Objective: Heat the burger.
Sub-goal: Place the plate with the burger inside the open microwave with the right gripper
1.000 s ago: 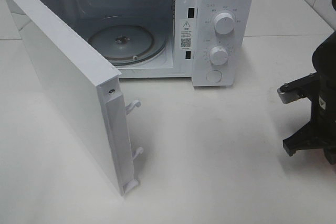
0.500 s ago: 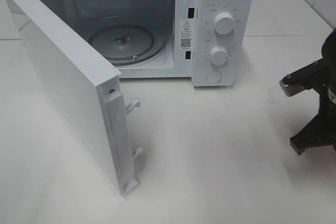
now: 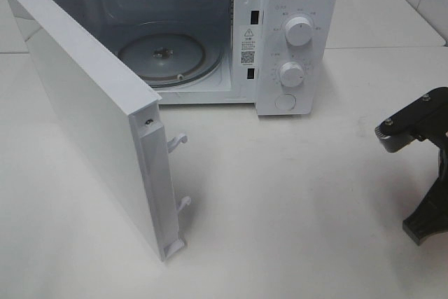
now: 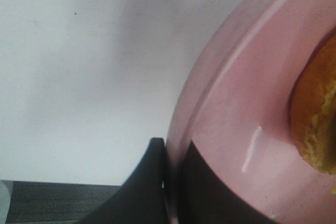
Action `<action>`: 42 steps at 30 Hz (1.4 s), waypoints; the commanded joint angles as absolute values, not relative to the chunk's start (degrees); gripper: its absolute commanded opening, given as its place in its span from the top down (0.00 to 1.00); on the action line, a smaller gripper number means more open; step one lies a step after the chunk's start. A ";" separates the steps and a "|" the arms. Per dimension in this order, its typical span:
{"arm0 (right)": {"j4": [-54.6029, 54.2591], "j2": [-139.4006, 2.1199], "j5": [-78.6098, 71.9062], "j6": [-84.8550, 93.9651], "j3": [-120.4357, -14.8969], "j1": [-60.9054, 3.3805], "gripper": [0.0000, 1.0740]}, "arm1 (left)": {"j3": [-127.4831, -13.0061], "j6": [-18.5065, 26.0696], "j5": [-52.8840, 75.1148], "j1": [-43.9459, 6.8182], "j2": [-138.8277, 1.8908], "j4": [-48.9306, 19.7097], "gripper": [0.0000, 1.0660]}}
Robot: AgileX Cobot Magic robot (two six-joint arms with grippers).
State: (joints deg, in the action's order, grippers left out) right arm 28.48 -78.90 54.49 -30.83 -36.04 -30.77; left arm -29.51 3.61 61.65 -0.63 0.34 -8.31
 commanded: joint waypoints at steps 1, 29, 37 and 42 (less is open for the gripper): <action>31.57 -76.26 56.95 -30.65 -34.84 -33.92 1.00 | -29.56 3.32 61.42 -0.40 0.34 -8.71 0.06; 35.47 -75.34 57.64 -23.03 -33.29 -52.02 1.00 | -29.56 3.32 61.42 -0.40 0.34 -8.71 0.06; 36.15 -75.34 55.75 -18.56 -33.29 -52.02 1.00 | -29.56 3.32 61.42 -0.40 0.34 -8.71 0.06; 36.15 -75.34 53.11 -14.95 -33.29 -52.02 1.00 | -29.56 3.32 61.42 -0.40 0.34 -8.71 0.06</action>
State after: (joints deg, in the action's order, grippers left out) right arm 32.66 -75.92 52.60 -15.70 -33.46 -51.80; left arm -29.51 3.61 61.65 -0.63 0.34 -8.31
